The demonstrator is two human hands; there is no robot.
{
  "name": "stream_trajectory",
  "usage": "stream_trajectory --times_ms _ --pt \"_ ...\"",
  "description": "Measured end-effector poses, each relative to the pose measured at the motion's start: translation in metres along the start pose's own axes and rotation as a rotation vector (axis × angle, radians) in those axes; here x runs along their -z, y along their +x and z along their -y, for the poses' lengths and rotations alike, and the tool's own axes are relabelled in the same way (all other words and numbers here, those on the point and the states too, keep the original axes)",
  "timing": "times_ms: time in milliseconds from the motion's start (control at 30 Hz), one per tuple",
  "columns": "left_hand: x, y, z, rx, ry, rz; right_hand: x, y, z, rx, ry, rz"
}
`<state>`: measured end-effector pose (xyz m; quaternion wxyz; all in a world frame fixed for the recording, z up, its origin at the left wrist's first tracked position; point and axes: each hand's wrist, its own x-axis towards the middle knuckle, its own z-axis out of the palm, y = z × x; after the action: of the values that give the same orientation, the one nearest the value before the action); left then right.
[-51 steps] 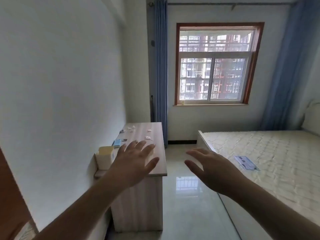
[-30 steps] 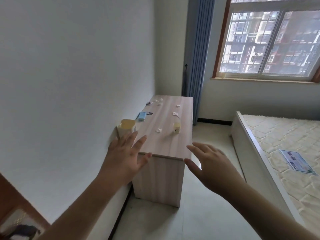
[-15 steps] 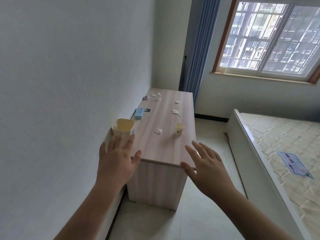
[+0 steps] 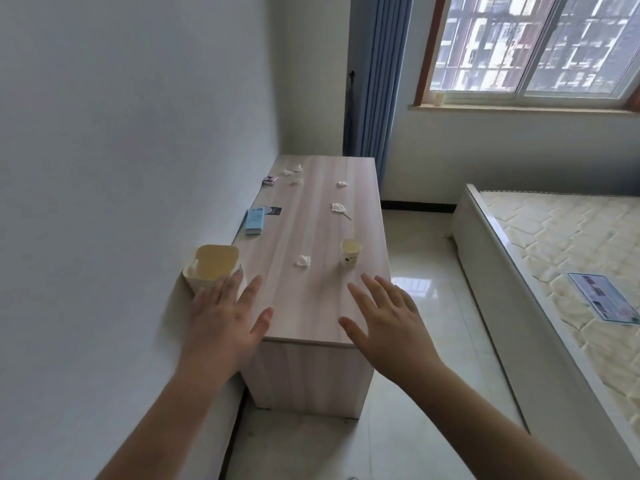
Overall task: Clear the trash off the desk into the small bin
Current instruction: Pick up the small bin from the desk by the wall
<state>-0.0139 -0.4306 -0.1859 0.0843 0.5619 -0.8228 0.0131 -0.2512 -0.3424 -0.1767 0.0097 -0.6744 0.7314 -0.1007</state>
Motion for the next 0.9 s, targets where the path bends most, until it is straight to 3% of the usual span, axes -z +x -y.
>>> stream_trajectory --times_ms 367,900 --pt "-0.042 0.085 0.022 0.129 0.042 0.01 -0.067 0.138 -0.024 0.118 0.089 0.11" --pt "-0.107 0.12 0.148 0.309 -0.054 0.134 -0.133 0.262 0.088 0.308 0.109 0.283"
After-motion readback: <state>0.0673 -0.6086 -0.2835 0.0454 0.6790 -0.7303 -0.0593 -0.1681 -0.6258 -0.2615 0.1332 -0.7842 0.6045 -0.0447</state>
